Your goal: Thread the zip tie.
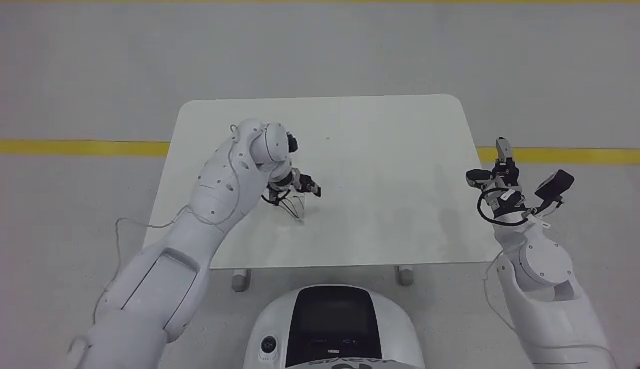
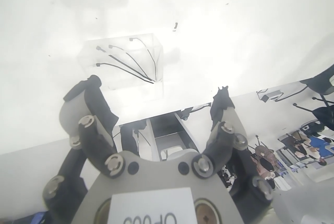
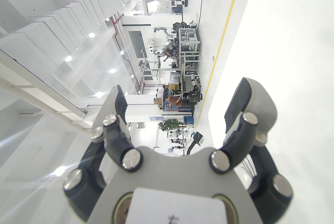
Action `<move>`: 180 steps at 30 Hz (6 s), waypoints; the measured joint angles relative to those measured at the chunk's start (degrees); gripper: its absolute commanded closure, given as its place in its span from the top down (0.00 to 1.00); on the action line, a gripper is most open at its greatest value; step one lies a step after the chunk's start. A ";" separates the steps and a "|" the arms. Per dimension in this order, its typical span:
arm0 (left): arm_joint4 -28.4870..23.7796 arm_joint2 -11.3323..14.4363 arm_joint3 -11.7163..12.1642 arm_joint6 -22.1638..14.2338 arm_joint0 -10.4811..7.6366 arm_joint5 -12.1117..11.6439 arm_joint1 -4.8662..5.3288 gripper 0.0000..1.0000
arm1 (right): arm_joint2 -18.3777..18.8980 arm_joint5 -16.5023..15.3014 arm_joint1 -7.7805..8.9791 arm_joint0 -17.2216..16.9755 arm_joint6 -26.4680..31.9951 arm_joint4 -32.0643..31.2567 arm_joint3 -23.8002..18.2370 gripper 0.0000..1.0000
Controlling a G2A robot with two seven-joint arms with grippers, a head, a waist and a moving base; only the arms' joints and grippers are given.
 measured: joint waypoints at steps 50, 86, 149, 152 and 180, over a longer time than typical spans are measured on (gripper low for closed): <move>-4.02 10.65 11.72 0.00 -7.25 0.00 -2.75 0.45 | 0.00 0.00 0.00 0.00 0.00 0.00 0.00 1.00; 1.43 4.93 12.77 0.00 -3.70 0.00 -3.43 0.16 | 0.00 0.00 0.00 0.00 0.00 0.00 0.00 1.00; 2.15 -3.08 37.95 14.03 -9.91 0.00 -13.45 0.00 | 0.00 0.00 0.00 0.00 0.00 0.00 0.00 1.00; 2.00 -2.77 38.25 13.81 -10.62 0.00 -13.72 0.00 | 0.00 0.00 0.00 0.00 0.00 0.00 0.00 1.00; 0.99 0.77 39.57 6.09 -15.57 0.00 -15.20 0.00 | 0.00 0.00 0.00 0.00 0.00 0.00 0.00 1.00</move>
